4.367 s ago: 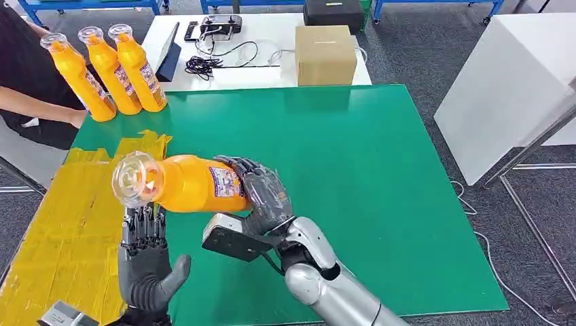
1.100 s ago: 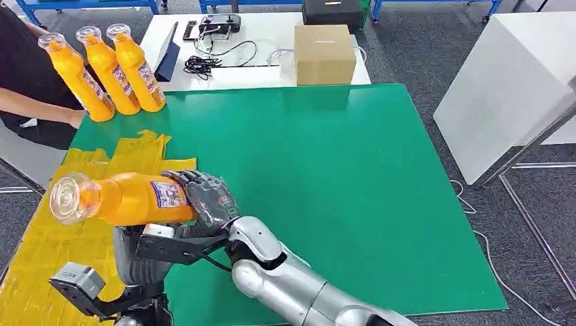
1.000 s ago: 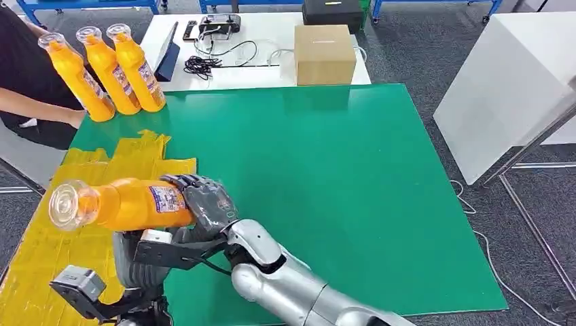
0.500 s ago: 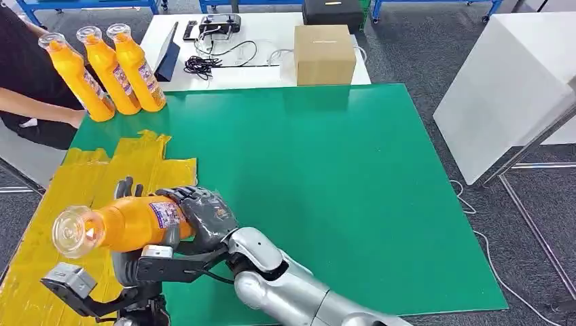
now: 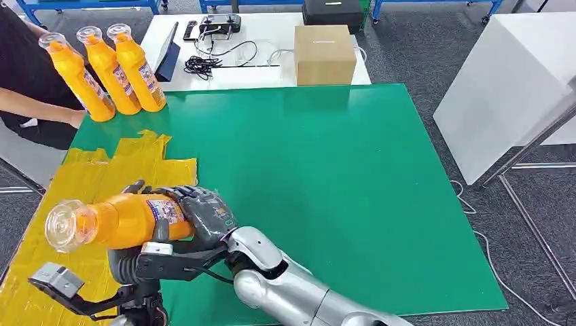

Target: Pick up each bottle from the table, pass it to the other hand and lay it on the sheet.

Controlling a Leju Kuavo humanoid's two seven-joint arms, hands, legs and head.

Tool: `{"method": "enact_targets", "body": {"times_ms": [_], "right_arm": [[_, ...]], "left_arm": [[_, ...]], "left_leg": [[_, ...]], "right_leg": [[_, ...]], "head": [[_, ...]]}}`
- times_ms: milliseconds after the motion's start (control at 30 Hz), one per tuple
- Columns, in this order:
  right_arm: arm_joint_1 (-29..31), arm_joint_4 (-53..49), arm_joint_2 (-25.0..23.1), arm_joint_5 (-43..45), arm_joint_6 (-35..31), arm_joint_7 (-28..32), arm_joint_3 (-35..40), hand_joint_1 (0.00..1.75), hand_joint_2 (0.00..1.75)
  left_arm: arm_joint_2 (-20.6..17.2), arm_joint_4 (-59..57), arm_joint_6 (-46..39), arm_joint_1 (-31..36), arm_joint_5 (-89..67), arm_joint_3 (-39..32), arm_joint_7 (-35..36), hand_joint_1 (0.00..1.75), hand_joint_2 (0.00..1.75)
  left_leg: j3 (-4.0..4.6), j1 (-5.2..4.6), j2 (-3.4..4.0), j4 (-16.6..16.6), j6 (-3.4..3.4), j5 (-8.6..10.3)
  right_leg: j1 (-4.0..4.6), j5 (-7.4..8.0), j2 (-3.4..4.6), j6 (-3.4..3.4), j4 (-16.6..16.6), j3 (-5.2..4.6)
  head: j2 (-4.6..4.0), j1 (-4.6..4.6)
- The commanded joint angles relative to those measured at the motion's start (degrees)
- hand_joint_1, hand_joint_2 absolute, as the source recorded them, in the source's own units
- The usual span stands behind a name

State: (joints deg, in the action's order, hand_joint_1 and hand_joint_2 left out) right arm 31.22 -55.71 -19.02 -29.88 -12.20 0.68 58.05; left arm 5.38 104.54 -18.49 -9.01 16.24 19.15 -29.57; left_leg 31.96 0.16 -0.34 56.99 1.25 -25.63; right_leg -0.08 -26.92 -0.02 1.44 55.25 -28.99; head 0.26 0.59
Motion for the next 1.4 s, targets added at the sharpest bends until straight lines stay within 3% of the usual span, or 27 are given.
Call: {"method": "enact_targets", "body": {"times_ms": [33,300,333,367,400,633,733,867,1033,1167,1233,1400], "right_arm": [[-0.06,1.39,0.72,0.19,2.77,0.17,3.89,1.75,1.75],[0.18,1.68,0.3,1.53,3.18,-0.55,3.23,1.71,1.75],[0.18,1.68,0.3,1.53,3.18,-0.55,3.23,0.38,1.75],[-0.08,1.45,0.69,0.74,1.32,-0.76,2.91,0.0,1.75],[-0.25,1.8,1.29,1.74,2.14,-1.81,2.23,0.0,0.0],[-7.13,-8.89,10.9,-1.59,-0.77,0.16,0.11,0.0,0.0],[-8.18,-11.15,11.65,-1.58,-0.89,0.38,-0.59,0.0,0.0],[-12.56,-18.36,14.48,-1.37,-3.28,2.7,-3.77,0.0,0.0],[-13.06,-19.0,14.71,-1.6,-3.36,3.18,-4.02,0.0,0.0],[-18.36,-26.33,17.0,-0.43,-5.97,8.39,-7.47,0.0,0.0],[-20.17,-29.96,17.92,-0.26,-6.25,9.76,-8.58,0.0,0.0],[-21.44,-32.26,17.75,1.32,-5.82,12.14,-10.35,0.0,0.0]], "left_arm": [[-0.48,0.05,1.79,4.47,0.26,3.7,-0.13,1.75,1.75],[-0.33,-0.4,1.69,4.6,0.54,3.5,-0.67,1.75,1.75],[-0.33,-0.4,1.69,4.6,0.54,3.5,-0.67,1.75,1.75],[-0.42,-0.06,1.62,4.34,0.38,3.3,-0.94,1.75,1.75],[-0.53,0.45,1.5,3.87,0.06,2.82,-1.39,1.75,1.75],[-0.38,6.9,-0.35,-2.22,-7.95,-5.73,-4.21,1.75,1.75],[-0.53,6.81,0.22,-2.42,-8.49,-7.32,-4.12,1.75,1.75],[-0.43,4.24,-4.96,-1.33,-19.22,-9.72,-5.19,1.75,1.75],[-0.29,3.9,-5.87,-1.23,-21.58,-9.98,-5.3,1.75,1.75],[-1.41,-1.69,-15.33,1.8,-43.21,-12.86,0.9,1.75,1.75],[-2.16,-6.78,-20.25,4.0,-61.17,-16.05,6.98,1.75,1.75],[-6.77,-20.1,-19.23,8.43,-85.84,-18.73,20.41,1.75,1.75]], "left_leg": [[-0.06,0.1,-0.19,0.0,-0.06,0.0],[-0.05,0.08,-0.17,0.0,-0.05,-0.01],[-0.05,0.1,-0.18,0.01,-0.06,-0.01],[-0.03,0.06,-0.15,-0.01,-0.04,0.0],[-0.07,0.08,-0.17,-0.01,-0.05,-0.01],[-0.2,0.12,-0.25,-0.14,-0.01,-0.01],[-0.13,0.07,-0.28,-0.09,-0.02,0.0],[0.0,0.03,-0.23,-0.05,-0.02,0.01],[-0.02,0.02,-0.25,-0.03,-0.03,0.01],[-0.07,0.01,-0.33,-0.07,-0.03,0.02],[-0.1,0.01,-0.49,-0.12,-0.04,0.06],[-0.15,-0.04,-0.24,-0.15,-0.03,0.06]], "right_leg": [[0.09,-0.03,-0.22,0.01,-0.11,0.19],[0.08,-0.04,-0.2,0.01,-0.08,0.16],[0.1,-0.04,-0.21,0.01,-0.09,0.18],[0.06,-0.03,-0.17,0.01,-0.07,0.12],[0.08,-0.03,-0.2,0.01,-0.1,0.19],[0.12,-0.02,-0.28,0.05,-0.33,0.4],[0.08,-0.04,-0.28,0.04,-0.22,0.29],[0.05,0.01,-0.13,0.0,-0.12,0.11],[0.03,0.0,-0.16,0.01,-0.1,0.12],[0.03,-0.02,-0.26,0.01,-0.13,0.18],[0.03,-0.03,-0.42,0.01,-0.19,0.25],[-0.03,0.01,-0.16,0.0,-0.13,0.19]], "head": [[0.0,0.0],[0.0,0.0],[0.0,0.0],[0.0,0.0],[0.0,0.0],[0.0,-0.02],[0.0,0.02],[0.0,0.02],[0.0,-0.02],[0.0,0.0],[0.0,0.02],[0.0,-0.02]]}}
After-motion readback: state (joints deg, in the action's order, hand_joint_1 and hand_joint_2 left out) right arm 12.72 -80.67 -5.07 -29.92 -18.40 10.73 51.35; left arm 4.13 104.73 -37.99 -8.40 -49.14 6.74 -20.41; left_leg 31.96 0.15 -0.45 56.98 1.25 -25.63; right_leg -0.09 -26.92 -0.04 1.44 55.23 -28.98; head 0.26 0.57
